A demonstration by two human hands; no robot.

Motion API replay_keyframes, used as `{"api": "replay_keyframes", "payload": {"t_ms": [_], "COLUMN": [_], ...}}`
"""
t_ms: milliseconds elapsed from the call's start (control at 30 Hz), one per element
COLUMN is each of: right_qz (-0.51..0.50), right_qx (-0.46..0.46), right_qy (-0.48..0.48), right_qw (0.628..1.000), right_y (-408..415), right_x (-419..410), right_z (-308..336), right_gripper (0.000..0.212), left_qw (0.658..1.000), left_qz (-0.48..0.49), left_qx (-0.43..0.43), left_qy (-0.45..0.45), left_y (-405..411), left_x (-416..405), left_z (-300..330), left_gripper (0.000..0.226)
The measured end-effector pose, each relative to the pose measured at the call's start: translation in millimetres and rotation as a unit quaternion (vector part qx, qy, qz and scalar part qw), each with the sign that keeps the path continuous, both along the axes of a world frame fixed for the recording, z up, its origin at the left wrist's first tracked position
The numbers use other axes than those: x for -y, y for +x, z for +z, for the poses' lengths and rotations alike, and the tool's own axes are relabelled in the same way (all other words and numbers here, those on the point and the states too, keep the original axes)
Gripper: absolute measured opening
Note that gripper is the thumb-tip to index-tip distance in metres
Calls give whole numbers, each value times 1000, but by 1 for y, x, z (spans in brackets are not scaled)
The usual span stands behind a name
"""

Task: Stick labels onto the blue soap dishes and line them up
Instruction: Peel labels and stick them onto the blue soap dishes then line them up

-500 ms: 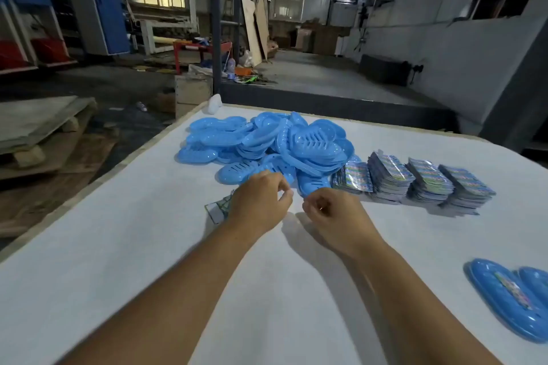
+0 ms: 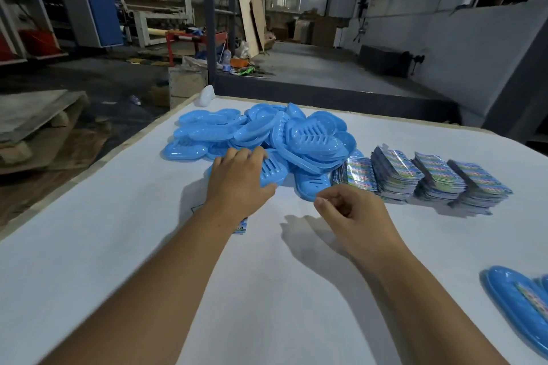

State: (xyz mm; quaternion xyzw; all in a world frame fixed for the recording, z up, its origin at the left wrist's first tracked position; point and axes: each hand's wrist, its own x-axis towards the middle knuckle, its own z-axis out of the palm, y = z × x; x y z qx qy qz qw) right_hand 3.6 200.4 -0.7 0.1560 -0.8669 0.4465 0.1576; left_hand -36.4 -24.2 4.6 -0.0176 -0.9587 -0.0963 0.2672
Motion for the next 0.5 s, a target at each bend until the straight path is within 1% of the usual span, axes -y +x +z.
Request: {"api": "replay_keyframes", "payload": {"t_ms": [67,133,200,267,333,400,500], "right_qz": [-2,-12,-41,-75,-104,-129,-140], "right_qx": [6,8,-9,-31,-40,-45,-48], "right_qy": [-8,-17,-29,-45,-77,-104,-113], "right_qw": [1000,1000,999,996,991,985,983], "right_y": [0,0,-2,-4,-7,-9,-10], "right_x": [-2,-2,-5,-8,-13,-18,-21], "right_z": [1,3,6,8,10,11,10], "right_gripper": [10,12,16,20,21,20,19], "left_qw": [1000,999,995,976,946,926,908], "left_qz": [12,13,-22,-94,-163,-211,-254], "left_qx": [14,39,93,185,261,294,312], "left_qy": [-16,-8,16,63,99,110,114], "left_y": [10,24,37,48,55,60,64], "left_x": [3,7,9,6,-1,-9,-15], "left_z": [8,16,22,28,32,32,30], "left_gripper": [56,55,54,56,61,64,67]}}
